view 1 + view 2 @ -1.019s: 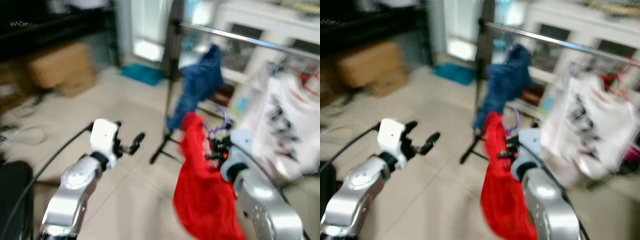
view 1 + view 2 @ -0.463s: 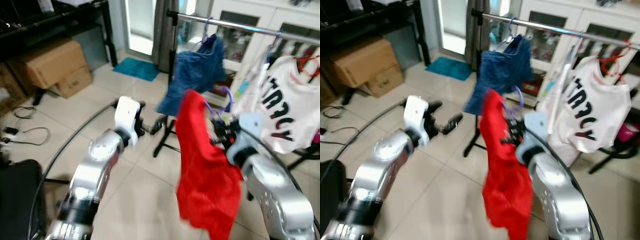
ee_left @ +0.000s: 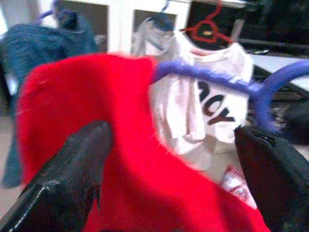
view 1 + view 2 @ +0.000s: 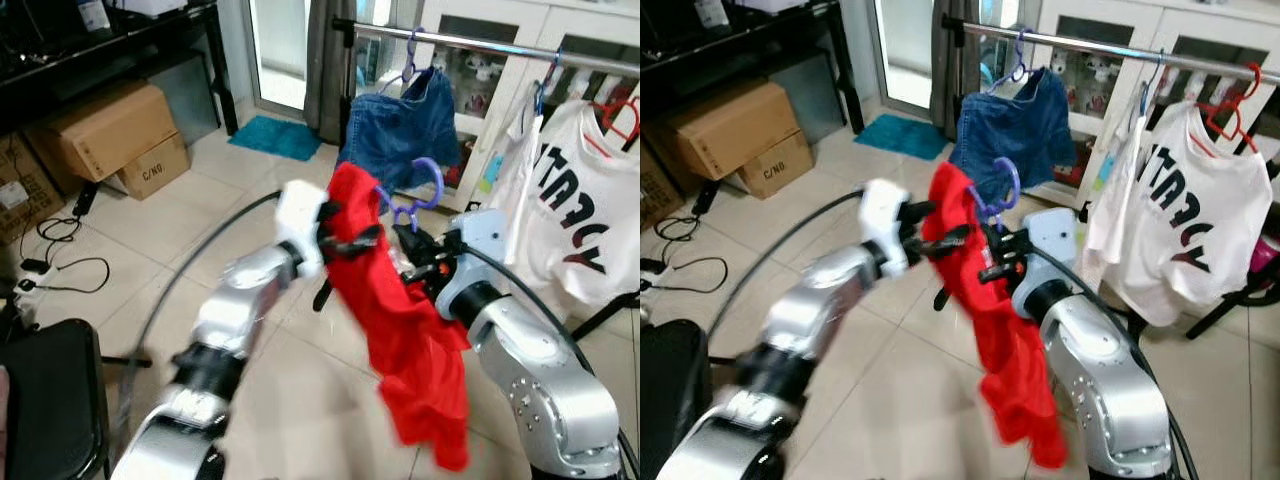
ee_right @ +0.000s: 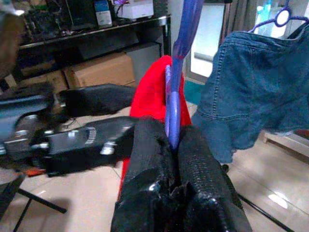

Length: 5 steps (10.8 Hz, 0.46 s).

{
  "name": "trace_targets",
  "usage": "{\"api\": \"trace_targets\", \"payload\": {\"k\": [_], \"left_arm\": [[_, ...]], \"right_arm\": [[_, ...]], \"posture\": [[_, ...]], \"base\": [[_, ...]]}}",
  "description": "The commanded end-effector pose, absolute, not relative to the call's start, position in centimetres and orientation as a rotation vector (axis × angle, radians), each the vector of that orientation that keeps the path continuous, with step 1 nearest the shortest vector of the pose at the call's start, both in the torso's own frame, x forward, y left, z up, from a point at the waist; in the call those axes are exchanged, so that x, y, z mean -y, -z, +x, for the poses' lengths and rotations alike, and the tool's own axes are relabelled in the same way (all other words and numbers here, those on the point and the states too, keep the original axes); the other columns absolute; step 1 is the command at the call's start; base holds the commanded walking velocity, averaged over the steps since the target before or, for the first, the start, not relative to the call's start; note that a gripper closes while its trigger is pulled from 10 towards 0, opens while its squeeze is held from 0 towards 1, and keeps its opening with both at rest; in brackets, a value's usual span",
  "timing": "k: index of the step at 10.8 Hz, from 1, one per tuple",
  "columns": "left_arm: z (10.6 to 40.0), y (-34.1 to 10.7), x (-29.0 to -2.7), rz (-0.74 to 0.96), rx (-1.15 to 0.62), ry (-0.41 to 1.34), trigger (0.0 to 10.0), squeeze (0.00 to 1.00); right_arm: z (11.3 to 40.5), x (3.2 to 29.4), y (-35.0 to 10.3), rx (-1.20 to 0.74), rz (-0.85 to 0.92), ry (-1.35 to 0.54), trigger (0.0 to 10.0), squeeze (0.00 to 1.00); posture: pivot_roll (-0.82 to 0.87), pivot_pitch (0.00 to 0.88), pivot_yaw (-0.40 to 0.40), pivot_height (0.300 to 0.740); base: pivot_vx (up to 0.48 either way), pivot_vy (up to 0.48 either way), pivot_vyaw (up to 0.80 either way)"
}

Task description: Hang hanger

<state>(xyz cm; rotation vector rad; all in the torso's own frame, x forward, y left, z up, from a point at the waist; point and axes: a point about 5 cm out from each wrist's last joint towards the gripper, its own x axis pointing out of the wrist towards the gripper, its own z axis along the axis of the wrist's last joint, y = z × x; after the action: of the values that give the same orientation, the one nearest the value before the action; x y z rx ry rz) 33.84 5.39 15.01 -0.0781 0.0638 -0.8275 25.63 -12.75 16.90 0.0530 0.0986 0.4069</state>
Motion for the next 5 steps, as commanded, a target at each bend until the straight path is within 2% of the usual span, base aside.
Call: {"api": "trace_targets", "payload": {"k": [1, 2, 5], "left_arm": [[34.2, -15.3, -5.3, -0.06, -0.055, 0.834, 10.0, 0.0], [35.1, -15.4, -5.7, -0.067, -0.061, 0.774, 0.0, 0.0], [35.5, -14.6, -6.6, -0.062, -0.091, 0.723, 0.0, 0.0]], "right_arm": [[25.5, 12.4, -18.3, -0.025, 0.052, -0.438, 0.0, 0.0], [25.8, 12.0, -18.3, -0.022, 0.054, -0.454, 0.0, 0.0], [26.2, 11.7, -18.5, -0.006, 0.053, -0.471, 0.0, 0.0]], "posture": [[-0.23, 0.0, 0.064, 0.74], [-0.23, 0.0, 0.065, 0.74], [-0.21, 0.0, 0.063, 0.74]], "base": [[0.0, 0.0, 0.0], [0.0, 0.0, 0.0], [0.0, 0.0, 0.0]]}}
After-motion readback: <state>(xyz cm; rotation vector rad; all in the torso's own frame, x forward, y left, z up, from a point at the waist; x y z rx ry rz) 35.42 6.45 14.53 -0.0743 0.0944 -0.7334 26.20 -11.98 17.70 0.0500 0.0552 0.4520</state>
